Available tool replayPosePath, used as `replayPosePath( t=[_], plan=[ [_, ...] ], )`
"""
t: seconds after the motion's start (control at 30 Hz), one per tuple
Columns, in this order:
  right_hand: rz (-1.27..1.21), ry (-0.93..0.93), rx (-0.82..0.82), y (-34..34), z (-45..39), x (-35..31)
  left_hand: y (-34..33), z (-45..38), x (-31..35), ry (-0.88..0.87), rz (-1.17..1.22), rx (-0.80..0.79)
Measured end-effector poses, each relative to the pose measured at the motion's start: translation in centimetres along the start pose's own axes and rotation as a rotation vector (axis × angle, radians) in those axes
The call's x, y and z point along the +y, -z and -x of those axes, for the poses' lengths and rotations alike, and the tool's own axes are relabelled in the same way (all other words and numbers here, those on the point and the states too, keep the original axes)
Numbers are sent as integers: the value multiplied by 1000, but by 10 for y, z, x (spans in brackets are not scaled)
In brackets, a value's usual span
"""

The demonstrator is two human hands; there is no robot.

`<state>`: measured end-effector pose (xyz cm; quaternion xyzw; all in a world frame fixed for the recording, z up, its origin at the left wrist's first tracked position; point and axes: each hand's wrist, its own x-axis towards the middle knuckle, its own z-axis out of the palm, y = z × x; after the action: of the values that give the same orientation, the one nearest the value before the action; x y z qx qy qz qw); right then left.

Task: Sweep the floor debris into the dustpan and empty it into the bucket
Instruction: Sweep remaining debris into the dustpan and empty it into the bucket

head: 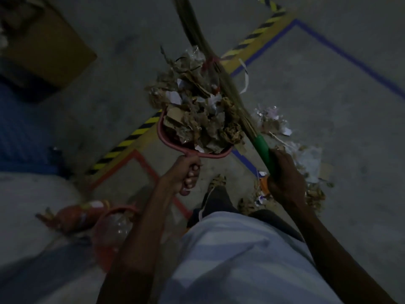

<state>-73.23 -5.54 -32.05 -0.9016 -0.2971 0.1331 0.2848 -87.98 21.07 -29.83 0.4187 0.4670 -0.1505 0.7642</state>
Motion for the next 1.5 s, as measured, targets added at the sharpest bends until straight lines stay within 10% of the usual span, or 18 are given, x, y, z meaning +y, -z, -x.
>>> replayPosePath(
  t=[0.77,1.5],
  plan=[
    [132,846,-557,-60,35,-114,38,167,-258,-255,810,422],
    [402,716,-813,-261,169,-269,263,165,-432,73,1099,419]
  ],
)
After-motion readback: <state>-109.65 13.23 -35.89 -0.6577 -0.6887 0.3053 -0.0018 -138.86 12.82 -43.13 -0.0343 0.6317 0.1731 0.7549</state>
